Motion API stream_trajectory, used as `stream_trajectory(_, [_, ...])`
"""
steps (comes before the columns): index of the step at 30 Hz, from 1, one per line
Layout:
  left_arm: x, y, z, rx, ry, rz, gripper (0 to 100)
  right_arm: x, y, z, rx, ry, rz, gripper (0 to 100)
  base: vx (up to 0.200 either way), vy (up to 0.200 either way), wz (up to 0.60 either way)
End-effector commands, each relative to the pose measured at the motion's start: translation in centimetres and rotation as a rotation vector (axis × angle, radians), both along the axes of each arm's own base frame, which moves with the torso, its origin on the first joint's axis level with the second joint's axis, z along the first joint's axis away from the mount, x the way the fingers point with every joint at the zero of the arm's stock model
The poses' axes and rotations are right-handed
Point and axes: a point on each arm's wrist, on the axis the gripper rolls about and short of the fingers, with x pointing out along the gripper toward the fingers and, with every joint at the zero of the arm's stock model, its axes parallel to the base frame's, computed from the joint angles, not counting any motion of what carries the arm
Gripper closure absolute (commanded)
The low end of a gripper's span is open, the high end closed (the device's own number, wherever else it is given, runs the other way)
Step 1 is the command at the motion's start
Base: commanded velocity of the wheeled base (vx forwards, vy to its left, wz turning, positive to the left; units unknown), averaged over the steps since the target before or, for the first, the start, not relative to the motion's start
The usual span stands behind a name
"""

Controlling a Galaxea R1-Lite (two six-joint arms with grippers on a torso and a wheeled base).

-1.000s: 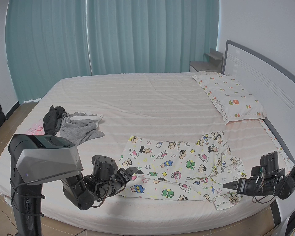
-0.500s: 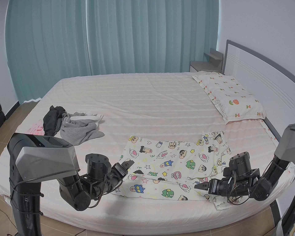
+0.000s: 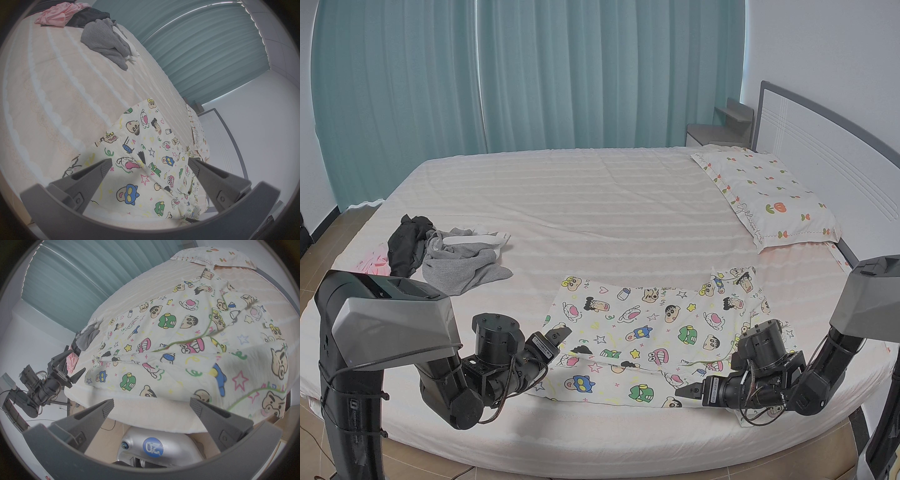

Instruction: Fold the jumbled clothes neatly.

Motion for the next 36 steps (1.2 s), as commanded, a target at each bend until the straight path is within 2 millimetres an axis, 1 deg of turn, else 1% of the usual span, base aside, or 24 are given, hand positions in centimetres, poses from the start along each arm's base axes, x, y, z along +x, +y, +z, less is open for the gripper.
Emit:
stream_trajectory(1, [0.0, 0.0, 0.0, 0.001, 0.001, 0.001, 0, 1.6, 0.9, -2.2, -0.050, 0.010, -0.020, 0, 0.000, 0.000, 0.00])
stream_trajectory(2, [0.0, 0.0, -0.1, 0.001, 0.002, 0.001, 0, 2.1, 1.1, -2.6, -0.075, -0.003, -0.041, 0, 0.000, 0.000, 0.00])
stream_trajectory(4, [0.0, 0.0, -0.1, 0.002, 0.000, 0.000, 0, 2.4, 1.3, -2.9, -0.100, -0.001, -0.053, 0, 0.000, 0.000, 0.00])
stream_trajectory(7, [0.0, 0.0, -0.1, 0.002, 0.000, 0.000, 0, 2.9, 1.5, -2.7, -0.118, 0.005, -0.062, 0, 0.000, 0.000, 0.00])
stream_trajectory(8, [0.0, 0.0, -0.1, 0.002, 0.000, 0.000, 0, 3.4, 1.6, -2.5, -0.122, 0.006, -0.069, 0, 0.000, 0.000, 0.00])
stream_trajectory(12, [0.0, -0.1, -0.1, 0.002, 0.000, -0.002, 0, 4.4, 1.7, -2.0, -0.143, -0.036, -0.110, 0, 0.000, 0.000, 0.00])
stream_trajectory(18, [0.0, -0.1, -0.1, 0.002, 0.000, -0.002, 0, 4.9, 1.7, -1.0, -0.157, -0.090, -0.145, 0, 0.000, 0.000, 0.00])
stream_trajectory(24, [0.0, -0.1, -0.1, 0.002, 0.000, -0.002, 0, 6.0, 1.4, -0.8, -0.187, -0.130, -0.155, 0, 0.000, 0.000, 0.00])
stream_trajectory(29, [0.0, -0.1, -0.1, 0.002, 0.000, -0.002, 0, 6.9, 1.4, -1.1, -0.191, -0.140, -0.159, 0, 0.000, 0.000, 0.00])
stream_trajectory(36, [0.0, -0.1, -0.1, 0.001, 0.000, -0.003, 0, 6.8, 1.5, -1.6, -0.198, -0.132, -0.150, 0, 0.000, 0.000, 0.00])
